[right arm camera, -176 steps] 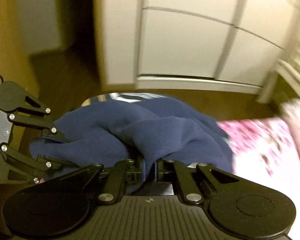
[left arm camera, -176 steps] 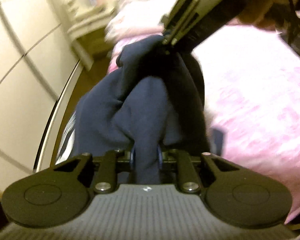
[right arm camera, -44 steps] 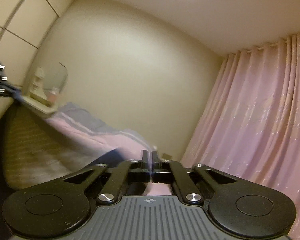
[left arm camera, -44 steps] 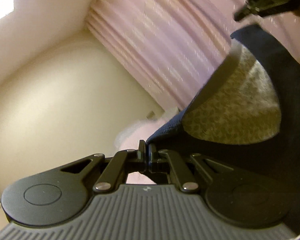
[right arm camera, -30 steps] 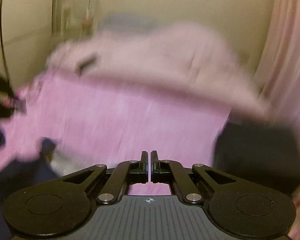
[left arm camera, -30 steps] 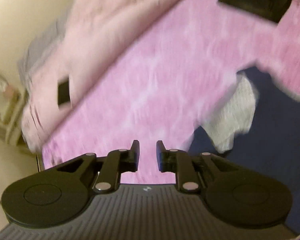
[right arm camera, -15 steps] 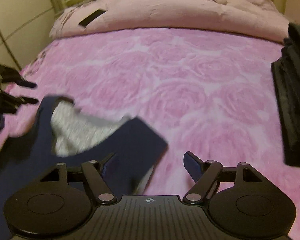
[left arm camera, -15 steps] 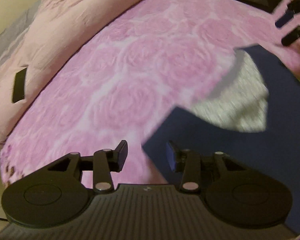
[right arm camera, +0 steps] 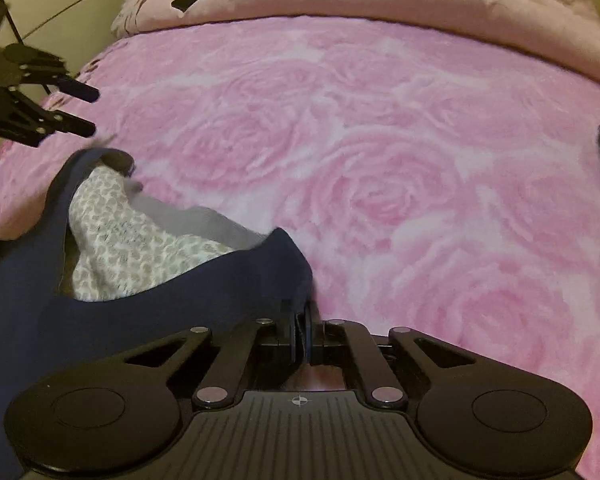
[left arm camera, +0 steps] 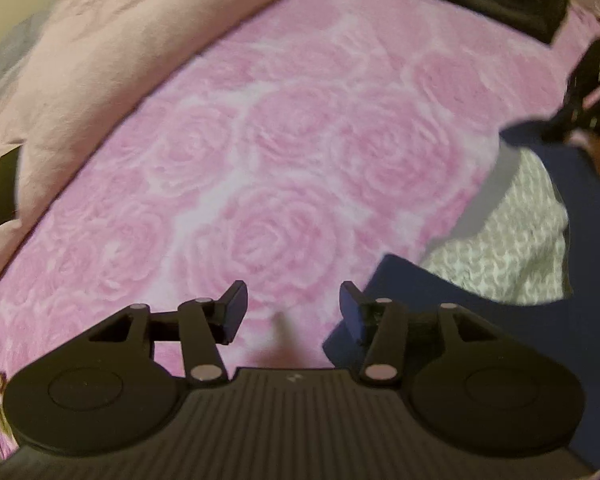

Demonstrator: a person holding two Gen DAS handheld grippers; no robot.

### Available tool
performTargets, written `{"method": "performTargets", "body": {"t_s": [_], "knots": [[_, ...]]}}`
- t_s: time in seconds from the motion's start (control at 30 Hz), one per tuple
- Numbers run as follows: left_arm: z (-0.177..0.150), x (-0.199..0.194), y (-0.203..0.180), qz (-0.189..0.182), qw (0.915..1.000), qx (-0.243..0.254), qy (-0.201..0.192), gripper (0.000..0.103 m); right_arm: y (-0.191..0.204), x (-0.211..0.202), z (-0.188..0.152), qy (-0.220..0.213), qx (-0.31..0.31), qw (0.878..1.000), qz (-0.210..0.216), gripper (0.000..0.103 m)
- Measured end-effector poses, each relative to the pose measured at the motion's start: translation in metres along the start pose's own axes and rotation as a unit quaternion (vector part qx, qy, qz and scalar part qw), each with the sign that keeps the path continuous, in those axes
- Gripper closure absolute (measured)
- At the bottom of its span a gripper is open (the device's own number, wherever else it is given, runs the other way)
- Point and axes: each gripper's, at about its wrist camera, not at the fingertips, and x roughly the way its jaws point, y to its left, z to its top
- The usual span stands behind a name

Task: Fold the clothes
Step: 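Lay the navy top flat on the bed with both grippers and release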

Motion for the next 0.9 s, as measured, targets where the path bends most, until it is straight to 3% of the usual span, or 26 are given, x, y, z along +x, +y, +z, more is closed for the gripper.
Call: {"method": "performTargets", "body": {"t_s": [0.13, 0.27, 0.33, 0.4, 0.5, 0.6, 0.8, 0.9], "knots": [[0.004, 0.02, -0.012, -0.056, 0.9976, 0.035, 0.022, 0.054, 0.004, -0.027, -0.02, -0.016, -0.003, 0.999, -0.035, 0.101], [0.001, 0.032, -0.029, -0.119, 0.9891, 0.067, 0.055, 0.058, 0.004, -0.045, -0.039, -0.022, 0.024, 0.998, -0.046, 0.101], [-0.003, 0.031, -0.039, -0.129, 0.9868, 0.079, 0.056, 0.073, 0.012, -0.05, -0.042, -0.022, 0.01, 0.998, -0.055, 0.101], [-0.004, 0.025, -0.044, -0.13, 0.9868, 0.082, 0.051, 0.098, 0.018, -0.055, -0.039, -0.027, 0.002, 0.997, -0.066, 0.101], [0.001, 0.0, -0.04, -0.095, 0.9925, 0.075, 0.014, 0.099, 0.022, -0.069, -0.019, -0.052, -0.01, 0.995, -0.085, 0.102], [0.016, -0.03, -0.009, -0.056, 0.9977, 0.024, -0.028, 0.098, 0.023, -0.09, 0.015, -0.09, -0.036, 0.99, -0.102, 0.103], [0.028, -0.053, 0.038, 0.037, 0.9964, -0.051, -0.056, 0.098, 0.025, -0.081, 0.096, -0.147, -0.121, 0.975, -0.117, 0.103], [0.024, -0.039, 0.06, 0.079, 0.9889, -0.119, -0.039, 0.076, 0.02, -0.051, 0.122, -0.145, -0.115, 0.975, -0.122, 0.103]]}}
